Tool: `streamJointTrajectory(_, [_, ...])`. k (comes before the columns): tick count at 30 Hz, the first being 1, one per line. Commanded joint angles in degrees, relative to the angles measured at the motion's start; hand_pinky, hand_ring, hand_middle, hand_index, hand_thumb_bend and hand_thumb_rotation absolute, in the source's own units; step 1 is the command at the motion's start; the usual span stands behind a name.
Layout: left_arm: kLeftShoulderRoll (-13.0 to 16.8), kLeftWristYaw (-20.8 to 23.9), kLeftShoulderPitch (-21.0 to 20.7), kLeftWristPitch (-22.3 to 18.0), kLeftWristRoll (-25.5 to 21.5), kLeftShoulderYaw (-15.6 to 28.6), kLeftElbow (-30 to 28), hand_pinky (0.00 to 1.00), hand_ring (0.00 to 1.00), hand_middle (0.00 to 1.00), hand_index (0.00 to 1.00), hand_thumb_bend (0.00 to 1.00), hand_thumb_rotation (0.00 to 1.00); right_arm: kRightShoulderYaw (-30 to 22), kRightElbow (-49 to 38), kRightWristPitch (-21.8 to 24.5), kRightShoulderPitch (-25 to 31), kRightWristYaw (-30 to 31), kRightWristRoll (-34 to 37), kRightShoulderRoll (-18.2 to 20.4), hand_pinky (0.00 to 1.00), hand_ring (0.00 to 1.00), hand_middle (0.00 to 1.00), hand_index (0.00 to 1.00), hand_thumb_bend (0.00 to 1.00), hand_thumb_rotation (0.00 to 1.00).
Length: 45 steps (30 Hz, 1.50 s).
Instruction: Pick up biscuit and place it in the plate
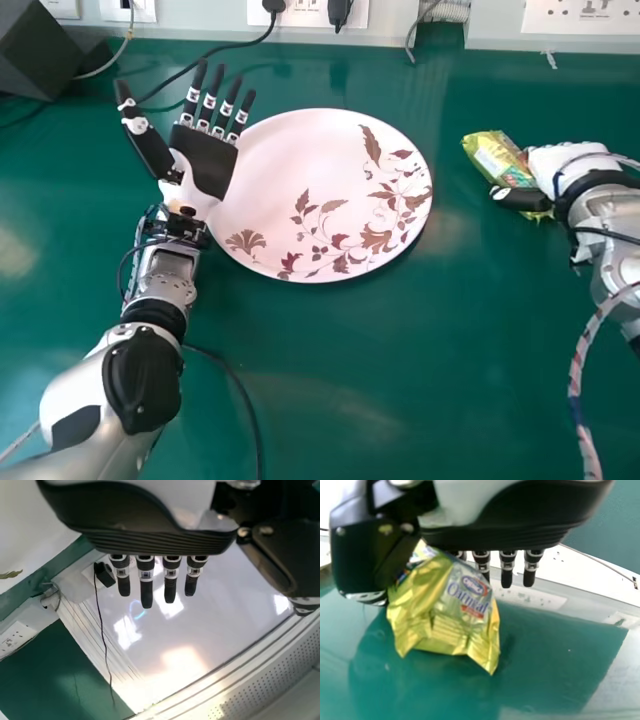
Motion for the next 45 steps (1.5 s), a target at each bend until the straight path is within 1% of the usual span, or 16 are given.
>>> streamJointTrajectory(1, [-0.93,0.36,3.16,-0.79,0.33,-0.15,1.01,0.97,0.92,0.97,1.00,1.00,0.56,1.34,1.07,-0.95,3.57,2.38,0.81,-0.17,1.00,1.00,0.95,1.00,0.31,0.02])
streamJointTrajectory(5, [-1.09,0.52,2.99,-0.51,-0.24,0.20,1.08,0.97,0.92,0.97,1.00,1.00,0.56,1.04,0.49,-0.98,3.80,2.40,0.93,-0.36,1.00,1.00,0.90,1.00,0.28,0.00])
streamJointTrajectory(9, [-1.05,1.04,2.76,0.63,-0.91,0.65,1.11,0.98,0.92,0.97,1.00,1.00,0.56,0.77,0.26,-0.98,3.89,2.34,1.01,-0.37,1.00,0.99,0.82,0.98,0.28,0.00])
streamJointTrajectory(11, [-0.91,0.60,2.73,1.20,-1.22,0.76,1.13,0.98,0.92,0.97,1.00,1.00,0.56,0.83,-0.13,-1.01,3.90,2.64,0.93,-0.50,1.00,1.00,0.60,0.94,0.43,0.00])
streamJointTrajectory(12, [-0.87,0.33,2.71,1.36,-1.34,0.86,1.14,0.98,0.92,0.97,1.00,1.00,0.57,0.87,-0.30,-1.07,3.93,2.67,0.87,-0.58,1.00,1.00,0.54,0.91,0.48,0.00])
streamJointTrajectory(13, [-0.88,0.30,2.71,1.13,-1.32,0.89,1.14,0.98,0.92,0.97,1.00,1.00,0.57,0.89,-0.50,-1.16,4.00,2.67,0.86,-0.66,1.00,1.00,0.53,0.89,0.48,0.00])
streamJointTrajectory(15, [-0.88,0.48,2.69,0.60,-1.16,0.87,1.13,0.97,0.92,0.97,1.00,1.00,0.57,0.82,-0.95,-1.31,4.14,2.68,0.95,-0.78,1.00,1.00,0.50,0.84,0.50,0.00])
streamJointTrajectory(17, [-0.86,0.93,2.59,0.67,-1.15,0.90,1.15,0.97,0.92,0.97,1.00,1.00,0.57,0.79,-1.23,-1.29,4.19,2.70,0.97,-0.79,1.00,1.00,0.49,0.61,0.50,0.00])
streamJointTrajectory(18, [-0.84,0.94,2.55,0.82,-1.16,0.89,1.15,0.97,0.92,0.97,1.00,1.00,0.56,0.77,-1.37,-1.26,4.22,2.70,0.99,-0.80,1.00,1.00,0.46,0.57,0.50,0.00])
streamJointTrajectory(20, [-0.76,0.55,2.49,1.32,-1.20,0.87,1.15,0.97,0.92,0.97,1.00,1.00,0.56,0.63,-1.61,-1.14,4.29,2.67,1.11,-0.73,1.00,1.00,0.43,0.55,0.50,0.00])
streamJointTrajectory(22, [-0.58,0.01,2.43,2.44,-1.38,0.93,1.19,0.97,0.92,0.97,1.00,1.00,0.56,0.35,-2.06,-1.01,4.45,2.72,1.32,-0.68,1.00,1.00,0.47,0.50,0.50,0.00])
streamJointTrajectory(28, [-0.30,1.33,2.33,3.65,-1.42,1.08,1.23,0.98,0.91,0.97,1.00,1.00,0.53,-0.17,-2.33,-0.65,4.48,2.66,1.59,-0.46,1.00,1.00,0.48,0.49,0.50,0.00])
streamJointTrajectory(36, [-0.65,3.76,2.19,2.14,-1.29,1.33,1.32,0.99,0.92,0.97,1.00,1.00,0.53,-0.56,-2.88,-0.69,4.57,3.15,1.80,-0.85,1.00,1.00,0.48,0.49,0.51,0.00])
streamJointTrajectory(40, [-0.90,4.90,2.20,0.39,-0.46,0.68,1.23,1.00,0.92,0.97,1.00,1.00,0.53,-1.08,-3.01,-0.71,4.35,3.31,2.15,-1.06,1.00,1.00,0.48,0.48,0.51,0.00])
streamJointTrajectory(42, [-0.90,5.07,2.20,0.08,-0.27,0.45,1.23,1.00,0.92,0.98,1.00,1.00,0.52,-1.59,-3.41,-0.76,4.27,3.52,2.58,-1.30,1.00,1.00,0.43,0.50,0.50,0.00])
streamJointTrajectory(45, [-0.88,4.86,2.18,-0.12,-0.19,0.26,1.26,1.00,0.92,0.97,1.00,1.00,0.52,-2.57,-4.39,-0.81,4.19,3.87,3.28,-1.82,1.00,1.00,0.41,0.50,0.50,0.00])
